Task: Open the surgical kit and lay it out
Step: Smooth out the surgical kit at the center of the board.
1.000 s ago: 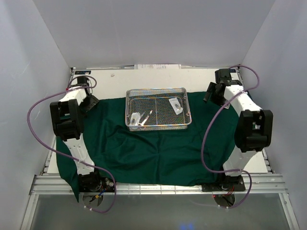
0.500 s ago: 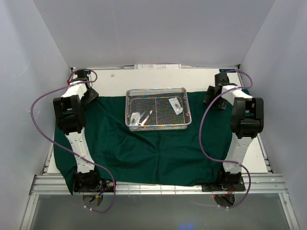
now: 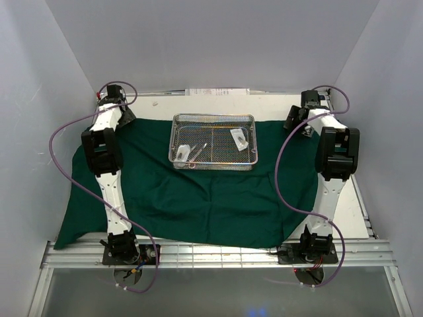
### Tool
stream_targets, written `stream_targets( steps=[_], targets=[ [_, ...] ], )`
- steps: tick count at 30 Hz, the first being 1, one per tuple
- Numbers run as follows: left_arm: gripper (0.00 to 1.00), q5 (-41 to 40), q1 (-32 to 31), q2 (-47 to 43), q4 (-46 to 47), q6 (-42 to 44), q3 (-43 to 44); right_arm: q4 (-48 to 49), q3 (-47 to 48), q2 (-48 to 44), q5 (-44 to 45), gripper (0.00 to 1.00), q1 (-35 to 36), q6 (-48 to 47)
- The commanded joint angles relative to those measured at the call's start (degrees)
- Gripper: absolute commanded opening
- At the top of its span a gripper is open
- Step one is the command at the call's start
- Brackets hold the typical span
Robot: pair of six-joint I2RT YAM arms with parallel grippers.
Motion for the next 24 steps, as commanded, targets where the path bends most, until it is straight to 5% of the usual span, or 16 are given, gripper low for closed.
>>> stream_targets(
  steps=[1,14,24],
  targets=[
    [0.87,1.96,1.88,8.70,3.09,2.15,1.33,1.14,3.77,7.41,-4.53,0.76,-1.29,-1.59],
    [0.88,10.04,1.88,8.71,5.64,-1.01,0.99,-7.83,32.77,24.90,-12.45,0.72,-5.16,-1.33],
    [0.98,11.46,1.62,-1.81,5.38,-2.42,-2.61,-6.08,25.96,12.89,-10.17,0.71,-6.83,-5.19]
  ],
)
